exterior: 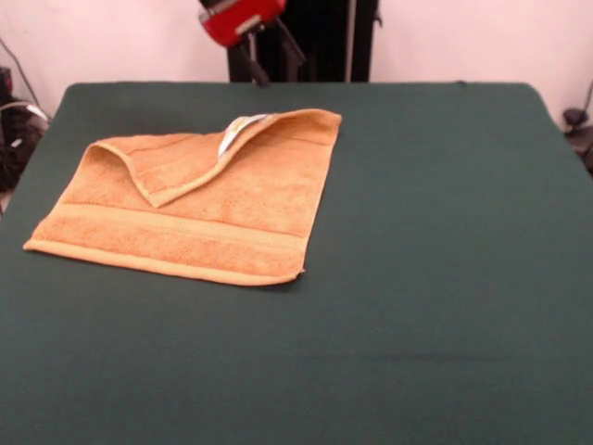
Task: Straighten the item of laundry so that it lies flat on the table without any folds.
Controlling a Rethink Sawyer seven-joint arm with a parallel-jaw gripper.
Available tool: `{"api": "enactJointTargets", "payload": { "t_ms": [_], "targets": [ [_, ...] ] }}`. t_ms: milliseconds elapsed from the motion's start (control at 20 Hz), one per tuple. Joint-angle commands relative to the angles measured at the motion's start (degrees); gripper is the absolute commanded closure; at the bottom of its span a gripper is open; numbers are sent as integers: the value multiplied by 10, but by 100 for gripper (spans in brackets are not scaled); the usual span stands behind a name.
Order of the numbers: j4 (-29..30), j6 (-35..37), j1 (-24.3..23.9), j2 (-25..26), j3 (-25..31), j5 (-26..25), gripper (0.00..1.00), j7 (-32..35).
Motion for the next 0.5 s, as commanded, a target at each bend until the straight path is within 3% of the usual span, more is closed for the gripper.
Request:
{"api": "enactJointTargets", "payload": {
  "t_ms": [50, 200, 500],
  "targets": [
    [-170, 32, 103, 21, 2, -16, 0, -23],
    [-213, 39, 131, 29, -2, -15, 0, -33],
    [-276, 51, 143, 72, 29, 1, 0, -77]
  ]
}}
